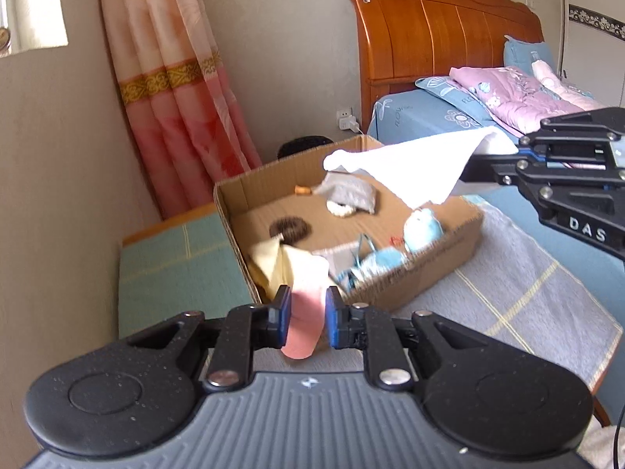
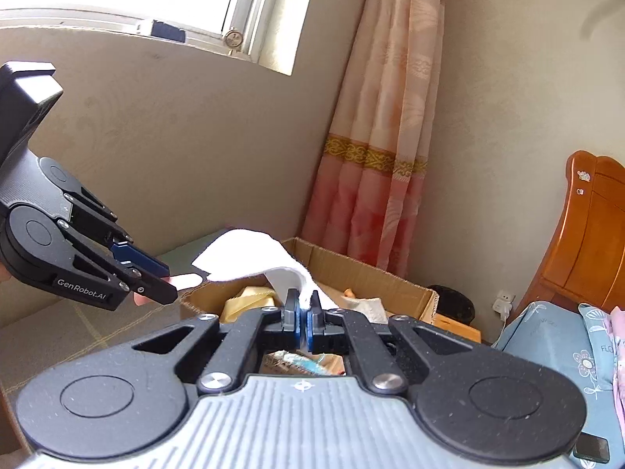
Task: Organize soft objects
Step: 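Carry the pink strip and white towel over the box and release both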
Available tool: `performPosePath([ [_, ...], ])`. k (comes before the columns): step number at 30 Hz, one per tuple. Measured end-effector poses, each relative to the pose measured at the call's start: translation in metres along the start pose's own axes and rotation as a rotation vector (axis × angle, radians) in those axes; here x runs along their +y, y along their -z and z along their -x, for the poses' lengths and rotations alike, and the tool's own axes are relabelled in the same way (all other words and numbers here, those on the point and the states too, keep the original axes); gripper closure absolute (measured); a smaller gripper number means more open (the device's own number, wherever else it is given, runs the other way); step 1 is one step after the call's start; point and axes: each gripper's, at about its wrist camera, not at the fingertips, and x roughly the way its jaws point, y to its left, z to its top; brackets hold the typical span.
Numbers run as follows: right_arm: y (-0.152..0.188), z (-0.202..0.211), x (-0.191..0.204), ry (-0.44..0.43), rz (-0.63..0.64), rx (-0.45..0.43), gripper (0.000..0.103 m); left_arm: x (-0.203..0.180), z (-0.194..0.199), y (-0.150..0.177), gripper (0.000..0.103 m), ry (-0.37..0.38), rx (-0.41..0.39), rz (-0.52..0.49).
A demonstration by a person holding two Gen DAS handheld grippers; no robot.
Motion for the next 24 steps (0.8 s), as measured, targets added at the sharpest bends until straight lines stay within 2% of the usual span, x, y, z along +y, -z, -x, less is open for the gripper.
performPosePath([
  [3,-0.011,-0.019,-0.018,0.053,-0.017,-0.012,0.098,0.007,-0.018,-0.019,0.086,0.001,0.007,0.006],
  [5,-0.017,-0.039,-0.032,0.07,-0.041,0.014,0.095,0.011,-0.033,-0.03,0.086,0.004,0.017,0.018],
  [7,-0.015,-0.062,-0.044,0.068,-0.063,0.057,0.076,0.014,-0.048,-0.041,0.086,-0.003,0.027,0.023],
  [8,-0.013,-0.07,-0.048,0.068,-0.077,0.079,0.054,0.015,-0.057,-0.047,0.086,-0.001,0.034,0.026],
  [9,-0.01,-0.077,-0.05,0.059,-0.094,0.107,0.046,0.016,-0.065,-0.052,0.086,0.003,0.043,0.031],
  [10,-0.006,-0.081,-0.052,0.052,-0.11,0.117,0.043,0.017,-0.073,-0.056,0.086,0.004,0.05,0.034],
  [12,0.002,-0.083,-0.053,0.038,-0.139,0.129,0.026,0.019,-0.088,-0.065,0.086,-0.004,0.056,0.047],
  [14,0.008,-0.081,-0.052,0.041,-0.161,0.141,0.018,0.021,-0.101,-0.075,0.083,-0.012,0.055,0.074],
  [15,0.011,-0.078,-0.052,0.042,-0.172,0.143,0.015,0.023,-0.105,-0.078,0.077,-0.022,0.045,0.093],
  [17,0.013,-0.074,-0.053,0.035,-0.195,0.154,0.014,0.025,-0.112,-0.082,0.038,-0.034,0.037,0.12],
  [18,0.013,-0.072,-0.054,0.04,-0.209,0.162,0.01,0.025,-0.113,-0.083,0.008,-0.054,0.029,0.132],
  [20,0.013,-0.07,-0.055,0.053,-0.238,0.192,0.004,0.022,-0.105,-0.079,0.004,-0.1,-0.035,0.129],
  [24,0.01,-0.065,-0.056,0.064,-0.296,0.245,0.0,0.017,-0.081,-0.067,0.004,-0.118,-0.058,0.14],
])
